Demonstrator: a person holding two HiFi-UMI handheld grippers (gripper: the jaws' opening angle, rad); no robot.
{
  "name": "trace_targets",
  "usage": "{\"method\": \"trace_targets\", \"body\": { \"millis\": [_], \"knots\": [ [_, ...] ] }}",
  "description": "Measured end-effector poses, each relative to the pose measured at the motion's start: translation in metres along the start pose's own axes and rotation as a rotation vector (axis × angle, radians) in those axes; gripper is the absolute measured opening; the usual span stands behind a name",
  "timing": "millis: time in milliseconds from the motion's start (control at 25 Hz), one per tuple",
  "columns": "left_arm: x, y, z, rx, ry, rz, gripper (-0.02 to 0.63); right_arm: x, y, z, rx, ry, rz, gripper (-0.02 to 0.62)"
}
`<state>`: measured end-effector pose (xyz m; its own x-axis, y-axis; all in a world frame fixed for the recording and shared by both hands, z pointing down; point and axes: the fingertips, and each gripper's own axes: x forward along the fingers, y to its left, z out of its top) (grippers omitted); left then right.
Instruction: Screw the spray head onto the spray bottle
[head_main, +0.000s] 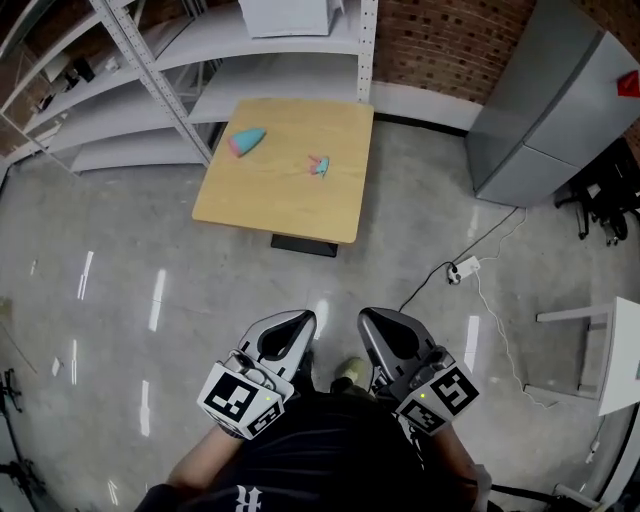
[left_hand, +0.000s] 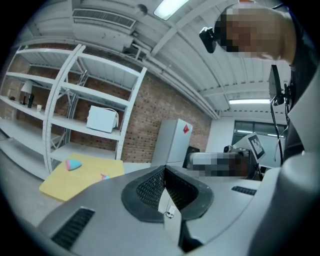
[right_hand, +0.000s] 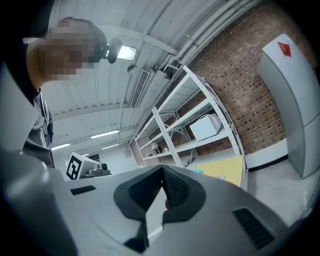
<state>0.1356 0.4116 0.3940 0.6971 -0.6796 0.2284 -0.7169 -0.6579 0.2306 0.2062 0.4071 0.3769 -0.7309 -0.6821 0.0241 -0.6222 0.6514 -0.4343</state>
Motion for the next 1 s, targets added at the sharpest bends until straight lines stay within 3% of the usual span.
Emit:
{"method": "trace_targets", "body": {
  "millis": [200, 440, 640, 880, 1000],
  "knots": [
    [0.018, 0.062, 0.003, -0.023, -0.004, 0.004, 0.0, 0.065, -0.019, -0.006, 0.009, 0.037, 0.003, -0.002],
    [0.061, 0.177, 0.043, -0.018, -0.03, -0.038, 0.0, 0.185, -0.055, 0.016, -0.006, 0.057, -0.038, -0.002],
    [0.095, 0.27, 0.069, -0.014, -0.004, -0.09, 0.0, 0.276, -0.079, 0.028, 0.011, 0.074, -0.081, 0.0],
    [0.15, 0.317, 0.077, -0.053, 0.035, -0.123, 0.0, 0.324, -0.132, 0.035, 0.054, 0.11, -0.129, 0.002],
    [0.181, 0.333, 0.075, -0.063, 0.057, -0.108, 0.0, 0.342, -0.166, 0.038, 0.077, 0.122, -0.114, 0.002]
  ]
}}
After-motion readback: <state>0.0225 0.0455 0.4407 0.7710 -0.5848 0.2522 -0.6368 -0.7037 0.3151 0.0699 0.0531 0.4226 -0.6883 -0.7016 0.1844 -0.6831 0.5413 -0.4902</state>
